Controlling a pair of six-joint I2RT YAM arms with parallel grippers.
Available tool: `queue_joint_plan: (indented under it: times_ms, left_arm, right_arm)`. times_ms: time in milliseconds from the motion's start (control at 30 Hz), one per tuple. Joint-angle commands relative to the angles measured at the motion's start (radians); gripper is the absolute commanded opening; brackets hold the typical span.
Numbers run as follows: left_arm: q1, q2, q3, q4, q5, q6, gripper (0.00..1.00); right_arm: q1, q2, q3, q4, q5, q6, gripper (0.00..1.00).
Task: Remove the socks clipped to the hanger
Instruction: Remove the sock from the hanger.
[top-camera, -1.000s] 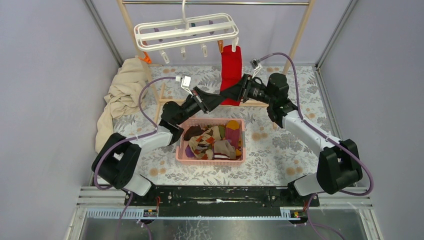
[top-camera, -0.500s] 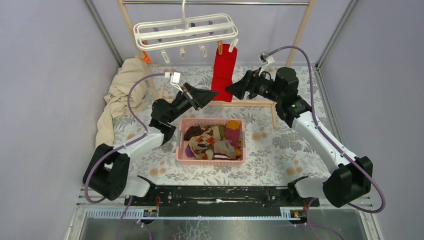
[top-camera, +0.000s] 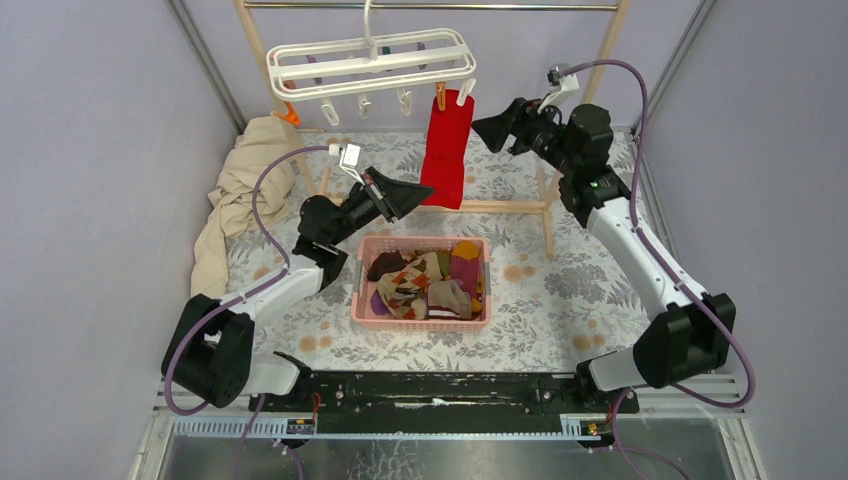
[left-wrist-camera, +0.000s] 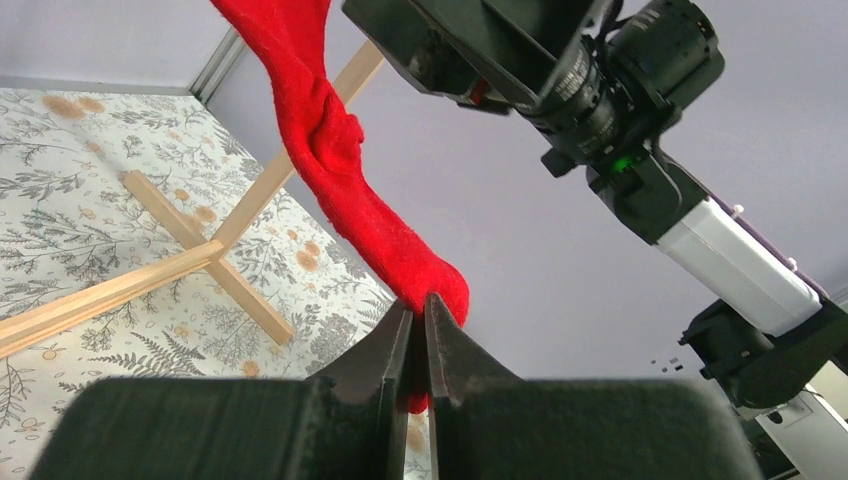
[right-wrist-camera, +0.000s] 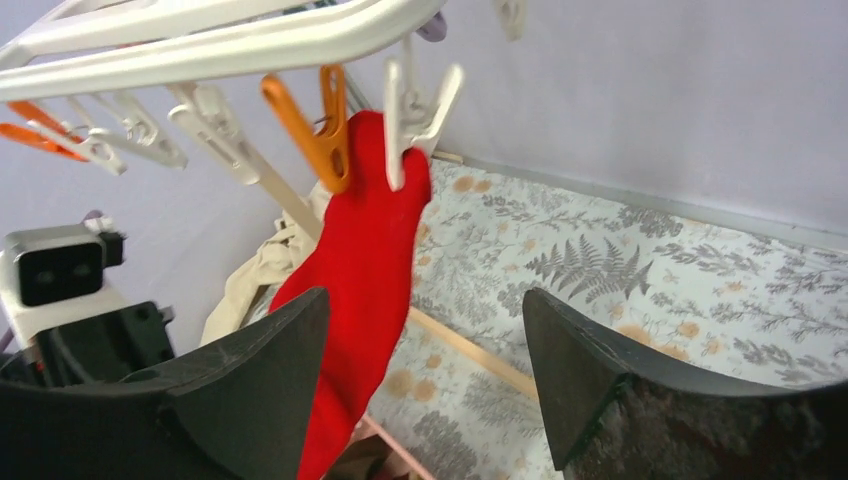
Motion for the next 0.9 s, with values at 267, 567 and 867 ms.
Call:
queue_joint_plan:
  times_ms: [267, 567, 867]
  left_arm:
    - [0.012, -0.007, -0.005, 0.040, 0.053, -0.014, 0.14]
    - [0.025, 0.011, -0.011, 0.052, 0.065, -0.018, 0.13]
    - [0.040, 0.027, -0.016, 0.079, 0.075, -0.031, 0.13]
  right_arm:
    - [-0.011, 0.173, 0.088, 0.377, -0.003, 0.067, 0.76]
    - [-0.014, 0.227, 0.125, 0.472, -0.021, 0.125, 0.76]
    - [-0.015, 0.282, 0.176, 0.491, -0.034, 0.153, 0.70]
